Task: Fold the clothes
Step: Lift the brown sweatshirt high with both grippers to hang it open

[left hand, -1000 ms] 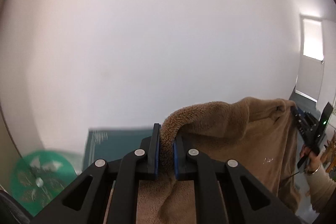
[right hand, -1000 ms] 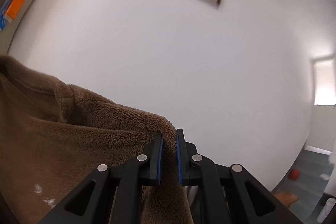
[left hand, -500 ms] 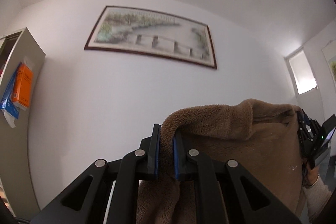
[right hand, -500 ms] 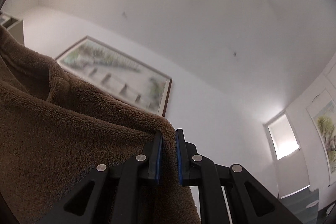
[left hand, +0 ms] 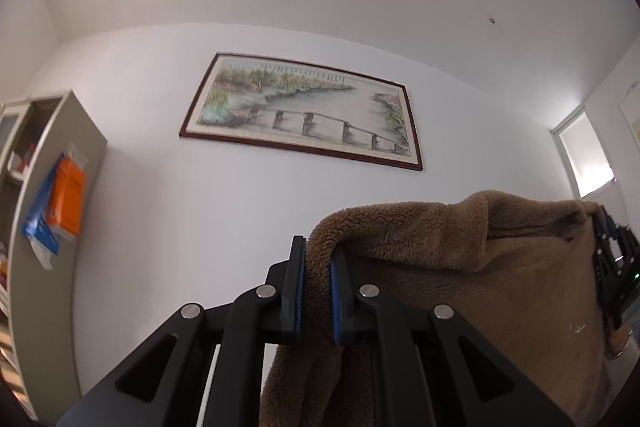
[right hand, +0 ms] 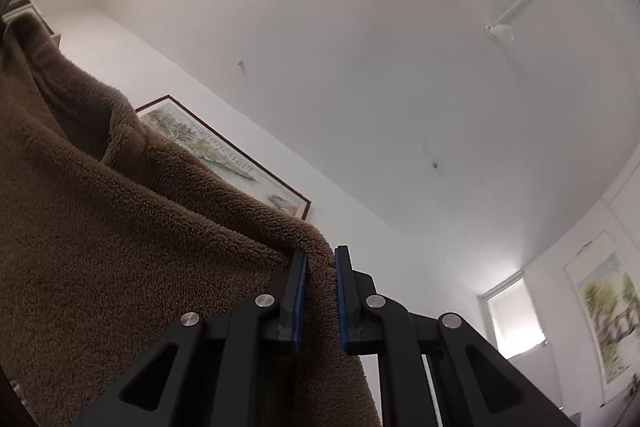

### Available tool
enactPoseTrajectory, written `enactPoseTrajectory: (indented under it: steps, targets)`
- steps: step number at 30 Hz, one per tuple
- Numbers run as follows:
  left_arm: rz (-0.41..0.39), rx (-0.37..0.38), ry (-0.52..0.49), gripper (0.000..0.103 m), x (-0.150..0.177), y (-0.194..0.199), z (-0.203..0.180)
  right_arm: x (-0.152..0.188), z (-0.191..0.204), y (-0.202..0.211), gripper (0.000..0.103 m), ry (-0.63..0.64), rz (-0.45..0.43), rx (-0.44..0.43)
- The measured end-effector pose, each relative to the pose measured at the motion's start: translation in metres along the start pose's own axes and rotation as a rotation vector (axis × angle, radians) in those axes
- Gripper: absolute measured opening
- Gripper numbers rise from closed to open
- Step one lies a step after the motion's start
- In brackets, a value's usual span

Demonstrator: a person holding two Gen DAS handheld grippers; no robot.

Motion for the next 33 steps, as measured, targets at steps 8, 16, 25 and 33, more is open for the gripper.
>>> enactPoseTrajectory:
  steps: [8, 16, 25, 33]
  targets:
    - [0.006, -0.018, -0.016, 0.014, 0.0, -0.01, 0.006, 0.005, 0.013, -0.007, 0.012, 0.038, 0.012, -0.014]
    - [0.092, -0.034, -0.011, 0.014, 0.026, -0.013, 0.018, 0.024, 0.032, 0.005, 0.012, 0.082, 0.066, -0.055]
    - [0.043, -0.044, -0.02, 0.014, 0.016, -0.012, 0.012, 0.005, 0.024, 0.0, 0.012, 0.037, 0.066, -0.043]
    - [0.069, -0.031, 0.033, 0.013, 0.015, -0.017, 0.023, -0.027, 0.015, 0.005, 0.012, 0.001, 0.047, -0.074]
Point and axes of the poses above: each gripper's, at about its wrist camera, not at the fingertips, and y roughly against the way its jaws point, z to its left, x to its underside, the point moved 5 cm from there along -y, roughly the way its jaws point, and after that the axes turned 6 degrees about -y, right-handed, at the moved point
